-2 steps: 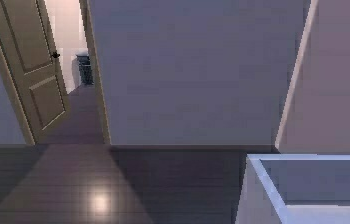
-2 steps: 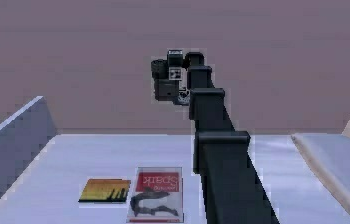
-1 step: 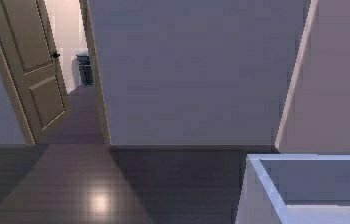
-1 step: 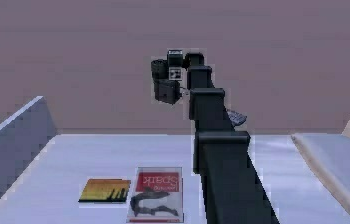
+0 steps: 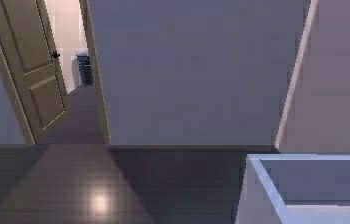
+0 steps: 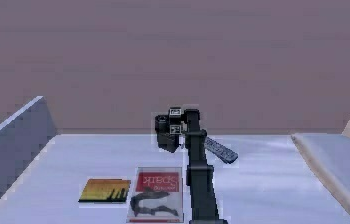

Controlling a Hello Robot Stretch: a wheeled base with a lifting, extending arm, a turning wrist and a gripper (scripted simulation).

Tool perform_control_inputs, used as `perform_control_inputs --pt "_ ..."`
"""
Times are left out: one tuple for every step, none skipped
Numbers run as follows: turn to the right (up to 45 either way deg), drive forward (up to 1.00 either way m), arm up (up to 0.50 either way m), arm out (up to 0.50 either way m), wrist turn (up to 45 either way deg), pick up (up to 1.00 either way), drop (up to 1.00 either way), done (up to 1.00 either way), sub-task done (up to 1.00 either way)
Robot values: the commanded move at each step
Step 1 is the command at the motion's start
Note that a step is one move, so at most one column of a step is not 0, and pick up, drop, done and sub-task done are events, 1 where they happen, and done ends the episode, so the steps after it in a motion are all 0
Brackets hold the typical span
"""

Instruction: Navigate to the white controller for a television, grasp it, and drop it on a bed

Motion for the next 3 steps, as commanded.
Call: perform_control_inputs --pt "0.0 0.0 -0.32 0.0 0.0 0.0 0.0 0.0 0.0" --pt "0.0 0.0 0.0 0.0 0.0 0.0 1.0 0.0 0.0" --pt "0.0 0.0 0.1 0.0 0.0 0.0 0.0 0.0 0.0"
